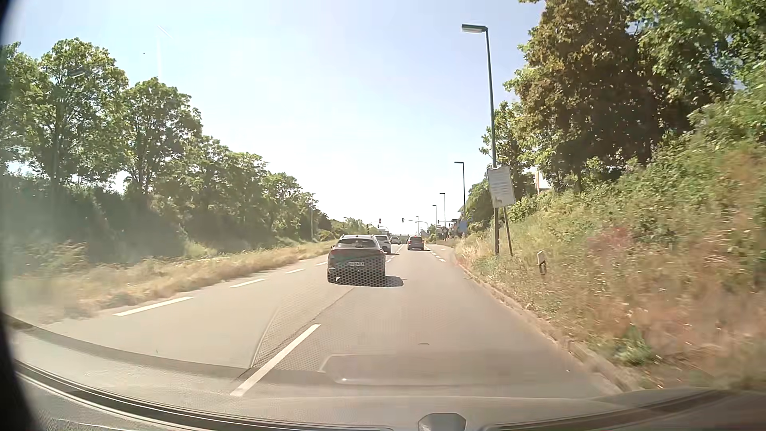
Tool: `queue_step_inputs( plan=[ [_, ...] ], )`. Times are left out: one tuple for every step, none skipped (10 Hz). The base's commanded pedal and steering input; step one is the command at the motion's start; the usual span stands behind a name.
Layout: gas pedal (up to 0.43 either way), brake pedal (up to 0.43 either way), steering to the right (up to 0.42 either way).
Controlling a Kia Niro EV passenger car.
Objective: Follow the waypoints while adhering to traffic rules and regulations
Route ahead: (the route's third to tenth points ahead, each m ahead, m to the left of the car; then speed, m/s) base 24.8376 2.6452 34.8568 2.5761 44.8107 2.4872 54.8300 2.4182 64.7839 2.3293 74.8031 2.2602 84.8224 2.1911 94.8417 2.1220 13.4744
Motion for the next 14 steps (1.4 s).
queue_step_inputs(
  plan=[
    [0.110,0.030,0.007],
    [0.110,0.030,0.007],
    [0.110,0.030,0.007],
    [0.110,0.030,0.007],
    [0.110,0.030,0.007],
    [0.110,0.030,0.007],
    [0.110,0.030,0.007],
    [0.110,0.030,0.007],
    [0.110,0.030,0.008],
    [0.110,0.030,0.008],
    [0.110,0.030,0.010],
    [0.110,0.030,0.011],
    [0.110,0.030,0.012],
    [0.110,0.030,0.014]
  ],
)
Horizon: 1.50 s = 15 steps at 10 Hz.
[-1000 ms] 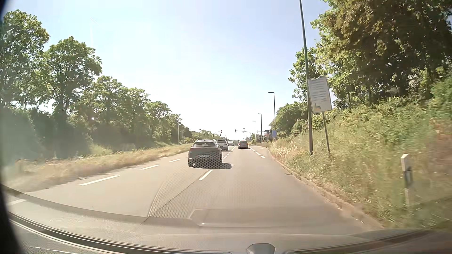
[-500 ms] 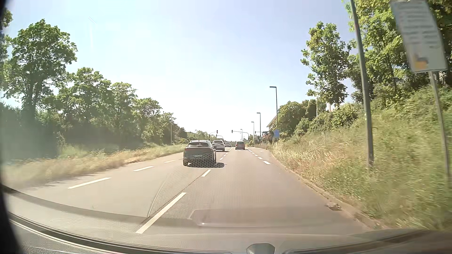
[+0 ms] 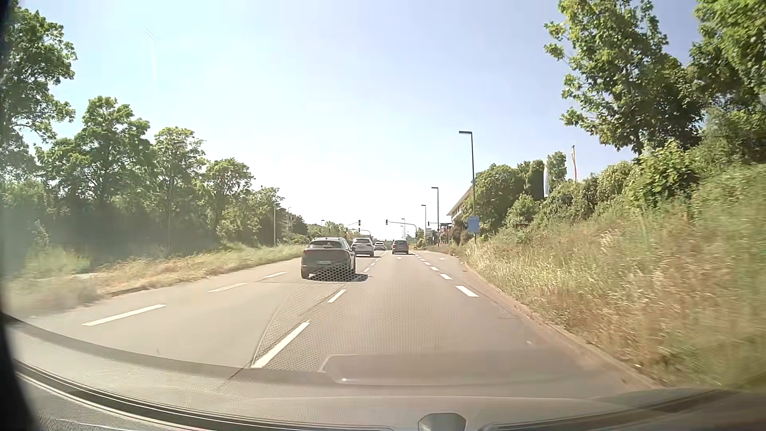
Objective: Follow the waypoints while adhering to traffic rules and regulations
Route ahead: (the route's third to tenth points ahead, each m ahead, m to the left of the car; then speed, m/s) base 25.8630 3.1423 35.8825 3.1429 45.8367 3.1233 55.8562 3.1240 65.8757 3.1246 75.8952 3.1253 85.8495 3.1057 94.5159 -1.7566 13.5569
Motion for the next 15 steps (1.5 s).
queue_step_inputs(
  plan=[
    [0.110,0.030,0.015],
    [0.110,0.030,0.017],
    [0.110,0.030,0.019],
    [0.110,0.030,0.019],
    [0.110,0.030,0.021],
    [0.110,0.030,0.022],
    [0.110,0.030,0.023],
    [0.098,0.030,0.022],
    [0.087,0.030,0.022],
    [0.047,0.030,0.022],
    [0.028,0.030,0.022],
    [0.000,0.030,0.022],
    [0.000,0.030,0.022],
    [0.000,0.030,0.021],
    [0.000,0.030,0.017]
  ],
)
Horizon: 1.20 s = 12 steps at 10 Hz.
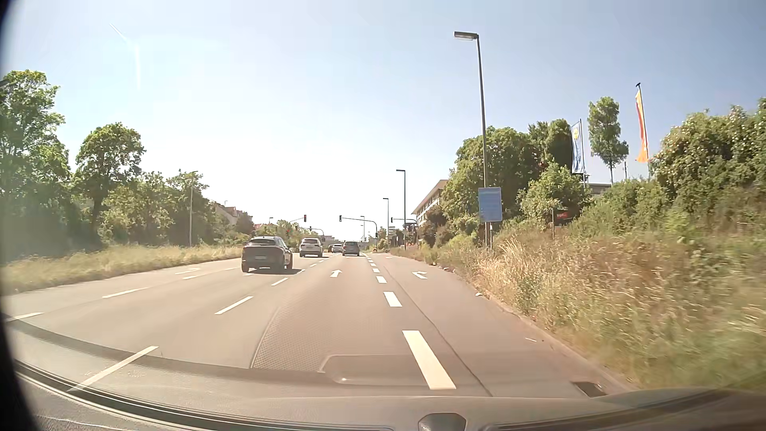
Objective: Follow the waypoints while adhering to traffic rules and regulations
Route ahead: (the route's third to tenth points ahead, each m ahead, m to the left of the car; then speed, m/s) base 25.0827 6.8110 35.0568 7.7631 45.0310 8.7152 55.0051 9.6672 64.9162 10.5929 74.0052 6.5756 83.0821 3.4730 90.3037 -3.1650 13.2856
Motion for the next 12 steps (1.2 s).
queue_step_inputs(
  plan=[
    [0.000,0.030,0.013],
    [0.000,0.030,0.011],
    [0.000,0.030,0.009],
    [0.000,0.030,0.006],
    [0.000,0.030,0.001],
    [0.000,0.030,-0.003],
    [0.000,0.030,-0.009],
    [0.000,0.030,-0.015],
    [0.000,0.030,-0.018],
    [0.000,0.030,-0.019],
    [0.000,0.030,-0.019],
    [0.000,0.030,-0.019]
  ],
)
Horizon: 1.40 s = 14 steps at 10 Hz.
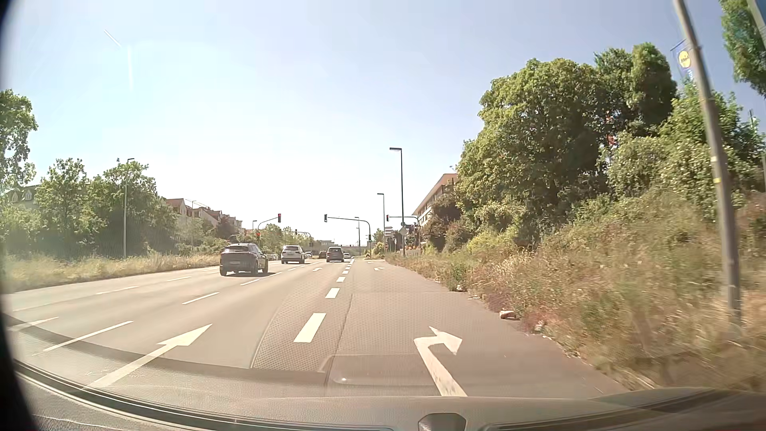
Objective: Follow the waypoints while adhering to traffic rules and regulations
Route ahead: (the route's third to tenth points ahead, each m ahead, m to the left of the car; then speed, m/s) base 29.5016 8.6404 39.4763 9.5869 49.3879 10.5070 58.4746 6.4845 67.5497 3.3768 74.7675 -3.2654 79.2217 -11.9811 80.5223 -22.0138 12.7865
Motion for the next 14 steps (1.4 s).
queue_step_inputs(
  plan=[
    [0.000,0.030,-0.019],
    [0.000,0.030,-0.019],
    [0.000,0.030,-0.019],
    [0.000,0.030,-0.019],
    [0.000,0.030,-0.019],
    [0.000,0.030,-0.019],
    [0.000,0.030,-0.019],
    [0.000,0.030,-0.019],
    [0.000,0.030,-0.019],
    [0.000,0.030,-0.019],
    [0.000,0.037,-0.019],
    [0.000,0.043,-0.019],
    [0.000,0.055,-0.019],
    [0.000,0.055,-0.019]
  ],
)
